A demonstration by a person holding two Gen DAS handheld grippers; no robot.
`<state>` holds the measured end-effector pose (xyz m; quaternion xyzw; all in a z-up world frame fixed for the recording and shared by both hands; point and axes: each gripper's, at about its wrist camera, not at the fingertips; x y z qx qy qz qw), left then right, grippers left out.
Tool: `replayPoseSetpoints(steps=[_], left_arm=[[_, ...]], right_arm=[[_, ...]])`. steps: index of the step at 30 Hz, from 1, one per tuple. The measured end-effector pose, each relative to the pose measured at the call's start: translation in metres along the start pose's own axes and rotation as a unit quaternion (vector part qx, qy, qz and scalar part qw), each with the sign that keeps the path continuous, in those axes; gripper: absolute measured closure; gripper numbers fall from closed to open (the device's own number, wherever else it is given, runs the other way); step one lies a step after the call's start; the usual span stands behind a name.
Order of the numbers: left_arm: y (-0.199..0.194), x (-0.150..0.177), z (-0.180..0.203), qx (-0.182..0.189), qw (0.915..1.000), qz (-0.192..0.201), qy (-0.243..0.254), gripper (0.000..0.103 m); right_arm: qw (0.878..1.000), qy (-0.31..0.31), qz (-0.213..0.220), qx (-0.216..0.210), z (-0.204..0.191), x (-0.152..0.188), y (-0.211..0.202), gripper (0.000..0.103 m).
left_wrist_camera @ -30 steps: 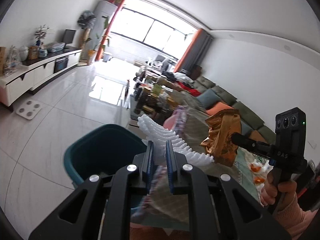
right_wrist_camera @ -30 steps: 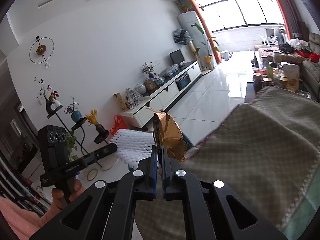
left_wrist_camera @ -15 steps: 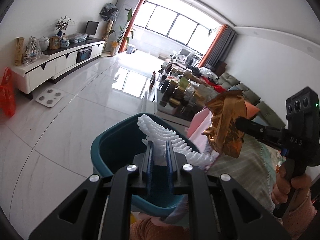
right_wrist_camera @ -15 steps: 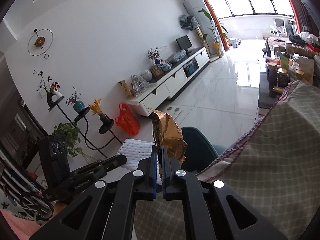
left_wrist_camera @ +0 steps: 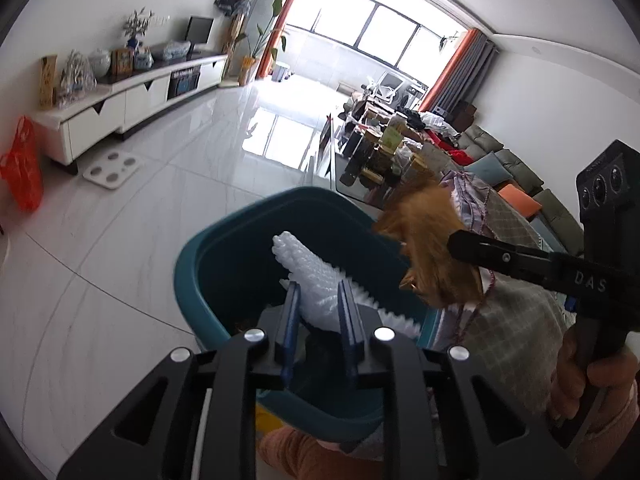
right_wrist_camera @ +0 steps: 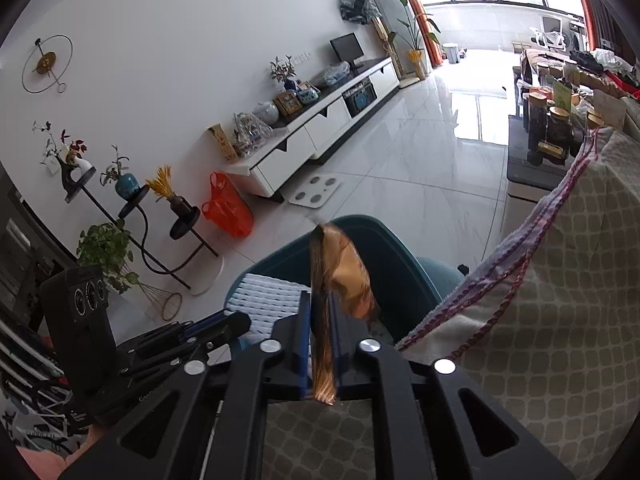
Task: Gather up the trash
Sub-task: 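Open both tools to drop the foam sleeve and foil into the bin, then grasp the white tissue with the left tool while the right tool grasps the foam sleeve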
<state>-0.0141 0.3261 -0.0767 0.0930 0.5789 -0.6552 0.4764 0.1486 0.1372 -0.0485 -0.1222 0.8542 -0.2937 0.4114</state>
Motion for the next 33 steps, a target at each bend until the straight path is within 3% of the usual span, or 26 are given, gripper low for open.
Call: replayPoseSetpoints(steps=[3, 8, 12, 18, 24, 33], left_arm=[[0.008, 0.001, -0.002, 0.005, 0.9999, -0.009, -0.008, 0.073], [0.014, 0.005, -0.001, 0.010, 0.9998, -0.016, -0.009, 0.072], [0.001, 0.007, 0.010, 0.016, 0.9998, 0.007, 0.012, 0.061], [-0.027, 0.008, 0.052, 0.056, 0.9948, 0.048, 0.070, 0.054], [-0.045, 0.020, 0.108, 0.129, 0.9807, 0.063, 0.132, 0.051], [-0.036, 0.060, 0.197, 0.233, 0.9487, 0.017, 0.213, 0.051]], right_arm=[[1.000, 0.008, -0.004, 0.001, 0.003, 0.001, 0.001, 0.086], [1.000, 0.009, 0.006, -0.002, 0.005, 0.003, -0.010, 0.083], [1.000, 0.000, 0.023, -0.004, 0.005, 0.006, -0.028, 0.082], [0.998, -0.029, 0.062, 0.002, -0.006, 0.024, -0.075, 0.070], [0.993, -0.029, 0.111, 0.027, 0.000, 0.054, -0.132, 0.065], [0.980, 0.011, 0.166, 0.111, 0.026, 0.110, -0.215, 0.063]])
Point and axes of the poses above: each gripper's, at about its wrist camera, not at the fingertips, and y roughly the way its jaws point, z to its right, x to its underside, and after that the axes turned 6 degrees about -x, right-handed
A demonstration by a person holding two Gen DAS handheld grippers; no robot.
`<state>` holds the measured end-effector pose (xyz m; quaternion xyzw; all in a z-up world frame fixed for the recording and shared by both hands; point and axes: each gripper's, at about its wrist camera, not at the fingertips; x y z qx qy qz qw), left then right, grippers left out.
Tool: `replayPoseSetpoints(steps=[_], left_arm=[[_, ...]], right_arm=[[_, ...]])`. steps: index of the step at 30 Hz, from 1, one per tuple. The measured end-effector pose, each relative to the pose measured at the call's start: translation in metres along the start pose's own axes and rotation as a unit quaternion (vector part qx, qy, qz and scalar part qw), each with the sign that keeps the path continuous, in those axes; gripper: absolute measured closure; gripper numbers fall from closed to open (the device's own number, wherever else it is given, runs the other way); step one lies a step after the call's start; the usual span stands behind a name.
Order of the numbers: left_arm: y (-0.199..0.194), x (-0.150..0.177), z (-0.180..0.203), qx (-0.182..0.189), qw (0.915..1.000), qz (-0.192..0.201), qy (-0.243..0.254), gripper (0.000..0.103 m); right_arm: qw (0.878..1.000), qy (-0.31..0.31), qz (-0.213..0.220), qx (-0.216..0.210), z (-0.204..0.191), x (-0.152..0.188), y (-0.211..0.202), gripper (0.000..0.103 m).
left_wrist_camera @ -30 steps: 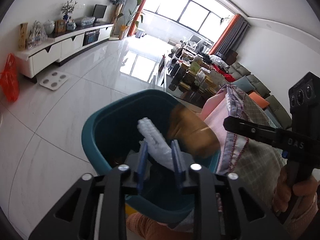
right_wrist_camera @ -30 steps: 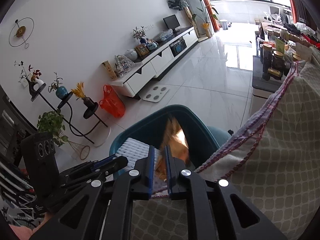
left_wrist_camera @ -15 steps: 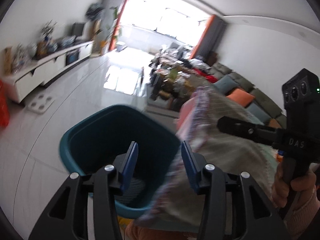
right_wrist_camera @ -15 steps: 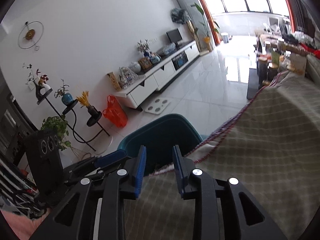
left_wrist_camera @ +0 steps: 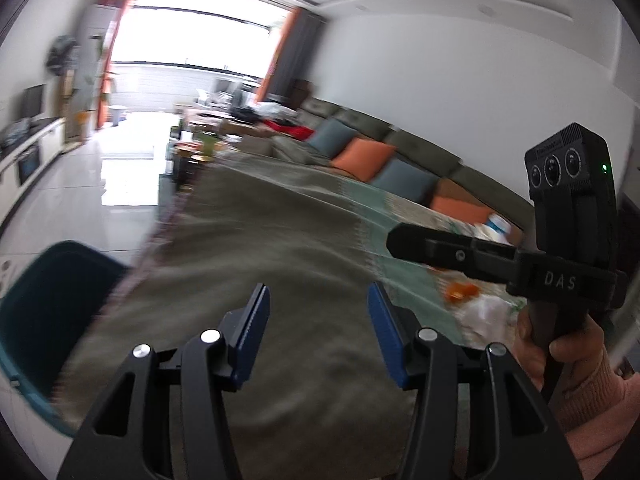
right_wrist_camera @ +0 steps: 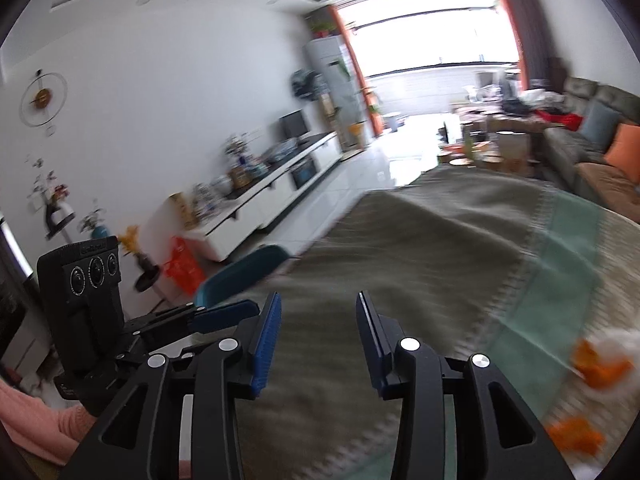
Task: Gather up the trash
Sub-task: 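Grasp the white tissue with the left tool while the right tool grasps the foam sleeve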
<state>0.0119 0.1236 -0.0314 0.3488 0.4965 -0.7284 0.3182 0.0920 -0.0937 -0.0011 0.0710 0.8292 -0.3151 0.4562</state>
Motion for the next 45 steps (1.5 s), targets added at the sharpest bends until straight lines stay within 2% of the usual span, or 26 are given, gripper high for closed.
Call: replayPoseSetpoints(steps=[8, 17, 20, 28, 30, 37, 39, 43, 45], left_arm=[[0.042, 0.013, 0.060, 0.078, 0.9945, -0.049, 0.050, 0.051], [0.081, 0.027, 0.126, 0.140, 0.9803, -0.098, 0.099, 0.051], [0.090, 0.028, 0.138, 0.146, 0.9771, -0.110, 0.109, 0.047], [0.111, 0.028, 0.161, 0.140, 0.9733, -0.129, 0.128, 0.047], [0.111, 0.028, 0.164, 0.141, 0.9722, -0.135, 0.129, 0.047], [0.124, 0.030, 0.168, 0.138, 0.9704, -0.153, 0.127, 0.049], [0.126, 0.030, 0.169, 0.136, 0.9701, -0.154, 0.130, 0.058], [0.125, 0.031, 0.170, 0.133, 0.9700, -0.155, 0.132, 0.067], [0.125, 0.030, 0.169, 0.135, 0.9694, -0.157, 0.132, 0.077]], right_arm=[[0.995, 0.050, 0.037, 0.075, 0.039, 0.027, -0.060, 0.063], [0.980, 0.100, 0.083, 0.153, 0.079, 0.054, -0.125, 0.061], [0.973, 0.114, 0.096, 0.174, 0.090, 0.060, -0.142, 0.060], [0.956, 0.142, 0.122, 0.225, 0.119, 0.074, -0.177, 0.056], [0.952, 0.150, 0.122, 0.238, 0.127, 0.076, -0.180, 0.050], [0.943, 0.168, 0.104, 0.266, 0.147, 0.085, -0.177, 0.046], [0.942, 0.168, 0.097, 0.272, 0.149, 0.086, -0.174, 0.046], [0.939, 0.166, 0.088, 0.287, 0.151, 0.088, -0.173, 0.046], [0.939, 0.164, 0.084, 0.291, 0.152, 0.088, -0.172, 0.046]])
Point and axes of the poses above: each gripper's, at about its wrist camera, not at the fingertips, and y roughly the way its jaws point, z to its right, x to its underside, and after that the axes turned 6 degrees about -x, right-handed
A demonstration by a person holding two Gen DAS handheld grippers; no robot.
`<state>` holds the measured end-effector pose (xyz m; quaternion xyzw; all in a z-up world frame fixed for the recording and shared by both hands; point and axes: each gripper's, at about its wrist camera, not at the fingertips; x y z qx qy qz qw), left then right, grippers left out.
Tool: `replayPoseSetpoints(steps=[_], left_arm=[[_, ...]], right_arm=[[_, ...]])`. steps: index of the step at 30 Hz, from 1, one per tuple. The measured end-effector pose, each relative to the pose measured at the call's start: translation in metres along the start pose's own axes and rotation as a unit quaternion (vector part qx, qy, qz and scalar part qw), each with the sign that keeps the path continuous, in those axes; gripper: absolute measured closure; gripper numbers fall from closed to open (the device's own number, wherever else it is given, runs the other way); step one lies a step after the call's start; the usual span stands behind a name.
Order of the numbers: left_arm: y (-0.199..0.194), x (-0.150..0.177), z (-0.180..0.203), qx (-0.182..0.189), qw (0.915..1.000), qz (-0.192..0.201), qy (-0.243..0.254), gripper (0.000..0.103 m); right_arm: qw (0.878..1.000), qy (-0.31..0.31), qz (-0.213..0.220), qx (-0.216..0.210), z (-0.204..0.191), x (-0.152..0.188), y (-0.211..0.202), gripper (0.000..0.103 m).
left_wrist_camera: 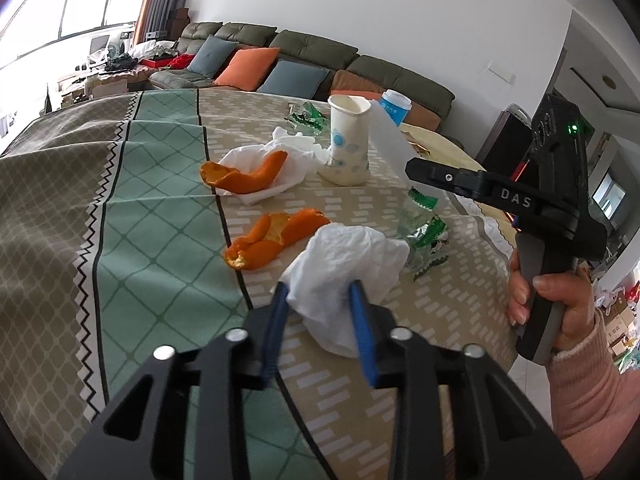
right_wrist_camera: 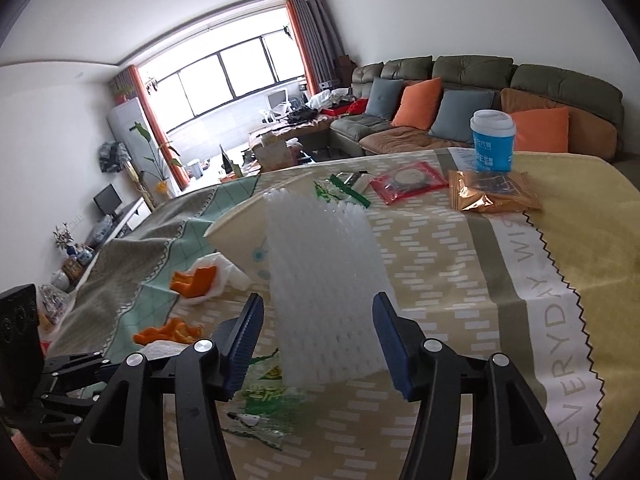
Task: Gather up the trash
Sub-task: 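Grasp the white tissue with the left tool while the right tool grasps the foam sleeve, then carry the tissue and foam sleeve toward the teal trash bin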
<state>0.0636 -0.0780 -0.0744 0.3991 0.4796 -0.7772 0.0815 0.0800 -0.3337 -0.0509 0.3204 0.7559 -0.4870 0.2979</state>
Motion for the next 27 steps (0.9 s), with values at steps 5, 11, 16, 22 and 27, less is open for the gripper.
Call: replayPoseSetpoints(steps=[5, 11, 16, 22, 27], left_arm=[[0.000, 0.003, 0.003, 0.007, 1.0000, -0.002, 0.002, 0.085], [-0.006, 0.005, 0.002, 0.013, 0.9999, 0.003, -0.001, 0.092], [-0.013, 0.005, 0.000, 0.016, 0.9998, 0.009, -0.006, 0.093], [-0.026, 0.006, -0.007, 0.014, 0.9995, 0.022, -0.016, 0.094], [-0.040, 0.006, -0.015, 0.006, 0.9990, 0.037, -0.026, 0.094]], right_arm=[[1.000, -0.002, -0.006, 0.003, 0.001, 0.000, 0.002, 0.059], [1.000, -0.007, -0.001, 0.007, 0.000, -0.001, -0.002, 0.087], [1.000, -0.006, 0.015, 0.005, -0.002, -0.003, -0.013, 0.090], [0.999, -0.007, 0.036, -0.013, -0.008, -0.008, -0.029, 0.090], [0.998, -0.015, 0.050, -0.036, -0.018, -0.013, -0.039, 0.090]])
Point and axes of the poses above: each gripper's, at about its wrist camera, not at the fingertips, and y roughly the way its jaws point, z to its right, x to its underside, and after that the axes turned 6 degrees about -x, right-handed
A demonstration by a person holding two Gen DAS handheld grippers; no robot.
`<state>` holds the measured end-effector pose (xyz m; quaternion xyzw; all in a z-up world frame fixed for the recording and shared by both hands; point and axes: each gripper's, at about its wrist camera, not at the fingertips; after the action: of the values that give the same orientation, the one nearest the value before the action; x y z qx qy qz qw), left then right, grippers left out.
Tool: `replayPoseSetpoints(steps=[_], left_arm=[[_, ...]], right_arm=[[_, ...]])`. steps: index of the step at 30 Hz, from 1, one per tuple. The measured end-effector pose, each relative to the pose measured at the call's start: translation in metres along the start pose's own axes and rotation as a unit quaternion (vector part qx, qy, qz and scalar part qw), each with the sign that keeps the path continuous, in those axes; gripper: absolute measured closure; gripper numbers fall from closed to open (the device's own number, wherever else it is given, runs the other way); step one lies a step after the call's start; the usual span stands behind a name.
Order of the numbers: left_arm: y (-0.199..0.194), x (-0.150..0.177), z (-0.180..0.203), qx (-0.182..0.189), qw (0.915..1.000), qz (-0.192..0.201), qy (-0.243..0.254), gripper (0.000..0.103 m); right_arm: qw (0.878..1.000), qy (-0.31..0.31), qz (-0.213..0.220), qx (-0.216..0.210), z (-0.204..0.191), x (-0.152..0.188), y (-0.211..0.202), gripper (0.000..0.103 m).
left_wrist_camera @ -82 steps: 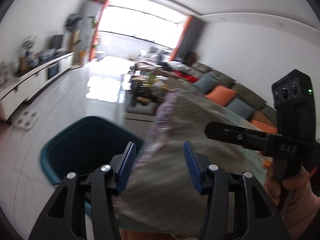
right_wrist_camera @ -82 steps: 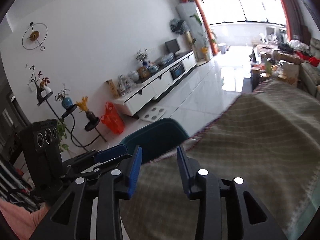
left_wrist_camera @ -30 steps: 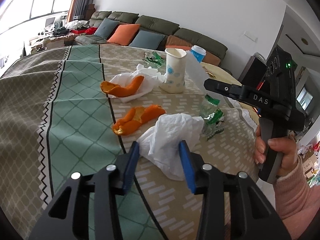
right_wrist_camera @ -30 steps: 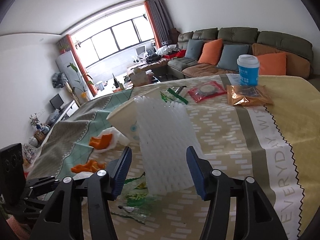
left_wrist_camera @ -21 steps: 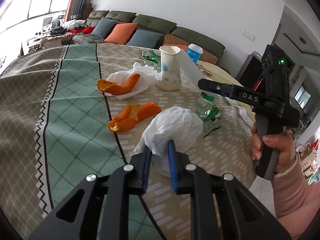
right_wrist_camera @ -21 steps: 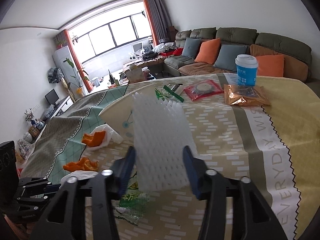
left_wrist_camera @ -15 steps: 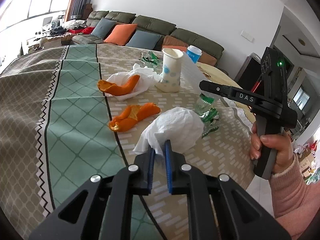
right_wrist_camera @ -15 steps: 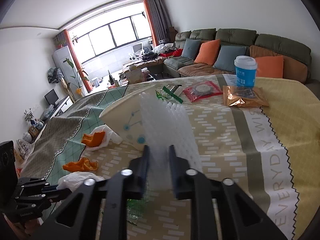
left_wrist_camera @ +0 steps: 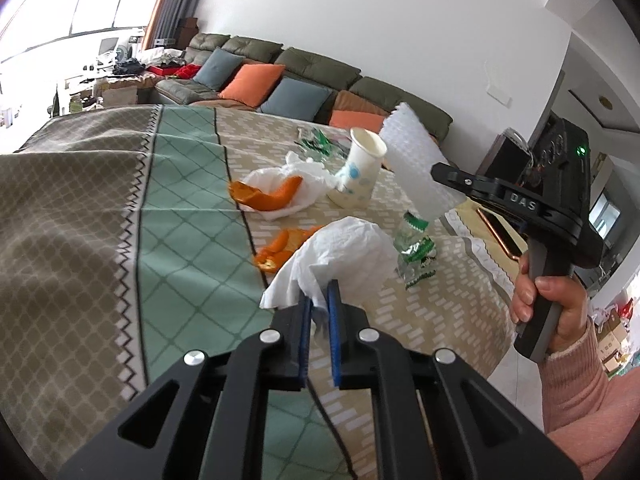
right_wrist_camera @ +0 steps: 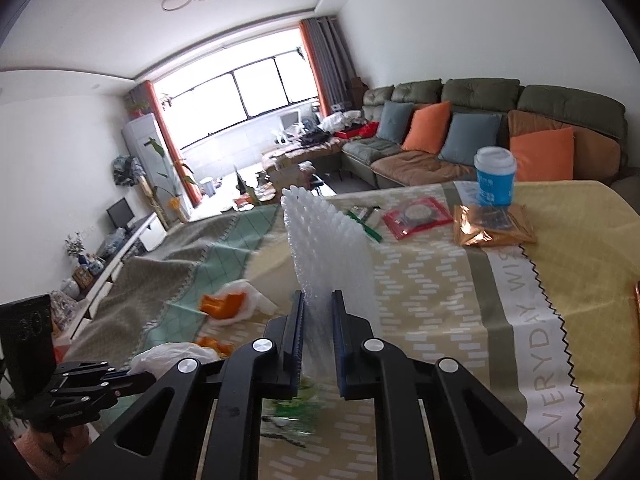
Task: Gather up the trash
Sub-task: 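Carry the tissue and foam sleeve toward the teal trash bin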
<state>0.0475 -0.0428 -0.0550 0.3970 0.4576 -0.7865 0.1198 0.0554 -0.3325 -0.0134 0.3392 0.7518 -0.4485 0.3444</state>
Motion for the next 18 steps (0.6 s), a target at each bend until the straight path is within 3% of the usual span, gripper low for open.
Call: replayPoseSetpoints(steps=[10, 18], left_arm=[[-0.032, -0.001, -0.023, -0.020, 0.9990, 0.032, -0.024, 0.094], [-0.055, 0.003, -0.041, -0.041, 0.9969, 0.051, -0.044, 0.094]], right_arm=[[0.997, -0.045, 0.020, -0.052, -0.040, -0.013, -0.010, 0.090], [0.989, -0.057, -0.006, -0.136, -0.078, -0.012, 0.013, 0.090]])
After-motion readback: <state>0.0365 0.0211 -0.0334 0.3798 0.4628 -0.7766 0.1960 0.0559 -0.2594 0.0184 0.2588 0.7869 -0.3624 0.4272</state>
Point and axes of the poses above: each gripper's, at about its wrist camera, not at the fingertips, and y roughly the way its jaws point, z to its right, x to its underside, and after that the axes turned 6 degrees about -x, right-handed
